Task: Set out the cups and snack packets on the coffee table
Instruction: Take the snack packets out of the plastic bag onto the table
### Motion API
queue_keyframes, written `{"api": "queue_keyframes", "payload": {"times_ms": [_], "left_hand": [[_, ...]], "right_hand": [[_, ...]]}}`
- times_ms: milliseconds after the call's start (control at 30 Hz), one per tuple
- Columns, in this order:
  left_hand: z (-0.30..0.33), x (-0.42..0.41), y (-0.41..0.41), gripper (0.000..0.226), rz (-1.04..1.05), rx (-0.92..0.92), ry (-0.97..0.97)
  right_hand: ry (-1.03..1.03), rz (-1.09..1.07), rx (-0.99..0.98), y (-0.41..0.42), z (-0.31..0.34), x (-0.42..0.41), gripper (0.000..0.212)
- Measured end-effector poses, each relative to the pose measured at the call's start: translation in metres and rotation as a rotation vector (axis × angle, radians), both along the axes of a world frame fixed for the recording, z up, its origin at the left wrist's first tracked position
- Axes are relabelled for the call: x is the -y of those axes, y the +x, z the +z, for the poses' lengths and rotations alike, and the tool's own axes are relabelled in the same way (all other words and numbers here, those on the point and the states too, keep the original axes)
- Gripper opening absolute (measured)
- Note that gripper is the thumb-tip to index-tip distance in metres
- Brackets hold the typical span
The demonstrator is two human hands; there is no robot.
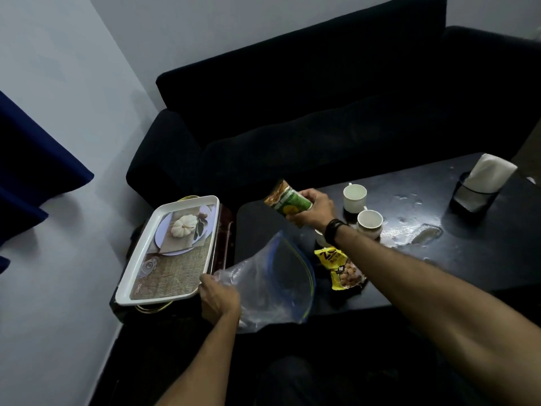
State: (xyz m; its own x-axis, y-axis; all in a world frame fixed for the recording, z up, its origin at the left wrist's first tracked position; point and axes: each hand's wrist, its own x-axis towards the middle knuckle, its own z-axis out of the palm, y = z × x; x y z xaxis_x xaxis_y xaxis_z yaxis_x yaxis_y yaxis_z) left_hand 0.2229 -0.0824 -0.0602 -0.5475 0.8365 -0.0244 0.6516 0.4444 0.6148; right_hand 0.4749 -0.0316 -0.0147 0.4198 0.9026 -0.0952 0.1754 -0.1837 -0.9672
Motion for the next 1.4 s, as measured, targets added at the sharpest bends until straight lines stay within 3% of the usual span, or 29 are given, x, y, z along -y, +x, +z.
{"api": "queue_keyframes", "payload": {"times_ms": [267,367,567,700,833,967,1067,1133,1200,1300,1400], "left_hand": [[-0.016,-0.004,-0.022,0.012,-0.071,0.062,-0.013],[-0.017,-0.007,-0.022,0.011,-0.073,0.102,-0.051],[-0.017,-0.006,-0.014,0.012,-0.085,0.134,-0.065],[-0.013,0.0,-0.008,0.023,-0.092,0.137,-0.055],[-0.004,0.005,-0.007,0.03,-0.109,0.139,-0.021],[0.008,0.009,-0.013,0.029,-0.087,0.134,0.005],[0.018,0.011,-0.019,0.029,-0.084,0.127,0.047],[0.023,0.011,-0.018,0.032,-0.107,0.121,0.104],[0.031,0.012,-0.013,0.037,-0.129,0.135,0.144],[0.04,0.013,0.005,0.042,-0.141,0.189,0.198],[0.052,0.017,0.035,0.039,-0.237,0.232,0.256]], "right_hand": [[-0.237,0.233,0.278,-0.042,-0.049,-0.02,0.05],[-0.296,0.291,0.418,-0.041,-0.055,-0.014,0.058],[0.105,-0.052,0.702,-0.002,-0.068,0.051,0.022],[-0.113,-0.23,0.801,0.031,-0.097,0.098,0.025],[-0.295,-0.144,0.583,0.032,-0.118,0.113,0.031],[-0.191,-0.006,0.457,0.012,-0.114,0.106,0.03],[-0.133,-0.083,0.415,-0.003,-0.098,0.107,0.031],[-0.012,-0.136,0.266,-0.014,-0.078,0.112,0.031],[0.086,0.004,0.011,-0.023,-0.057,0.118,0.031],[0.091,0.325,-0.238,-0.032,-0.034,0.124,0.057],[0.077,0.44,-0.277,-0.033,-0.021,0.126,0.094]]}}
